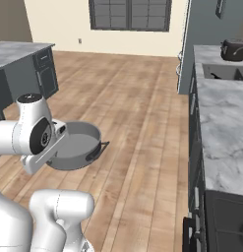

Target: Move the pot and pan from the stove into the sink.

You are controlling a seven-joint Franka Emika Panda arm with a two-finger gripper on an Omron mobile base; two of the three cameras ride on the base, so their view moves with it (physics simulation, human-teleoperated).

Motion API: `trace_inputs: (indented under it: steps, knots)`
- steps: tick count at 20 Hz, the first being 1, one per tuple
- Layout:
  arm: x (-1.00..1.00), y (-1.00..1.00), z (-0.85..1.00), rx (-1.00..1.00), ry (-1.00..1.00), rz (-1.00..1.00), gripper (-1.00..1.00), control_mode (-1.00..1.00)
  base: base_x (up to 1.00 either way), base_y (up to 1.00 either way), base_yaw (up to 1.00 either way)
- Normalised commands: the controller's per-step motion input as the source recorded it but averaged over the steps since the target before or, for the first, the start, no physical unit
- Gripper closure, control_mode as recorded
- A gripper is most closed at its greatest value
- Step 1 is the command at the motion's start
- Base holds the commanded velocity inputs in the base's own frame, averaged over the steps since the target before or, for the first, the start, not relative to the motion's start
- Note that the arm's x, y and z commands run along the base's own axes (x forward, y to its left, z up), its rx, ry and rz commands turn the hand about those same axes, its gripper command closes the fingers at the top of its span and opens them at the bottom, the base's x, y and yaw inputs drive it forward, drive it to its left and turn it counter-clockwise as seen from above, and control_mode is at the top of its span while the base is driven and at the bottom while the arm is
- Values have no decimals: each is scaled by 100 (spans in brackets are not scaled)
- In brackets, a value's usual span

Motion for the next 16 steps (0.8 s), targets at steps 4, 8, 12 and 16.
trace_inputs:
  steps: [4,8,12,16]
  knots:
    - [0,0,0,0,0,0,100,100,80,0,0]
    - [0,0,0,0,0,0,100,100,94,1,0]
    - [0,0,0,0,0,0,100,100,95,3,0]
    - [0,0,0,0,0,0,100,100,97,4,0]
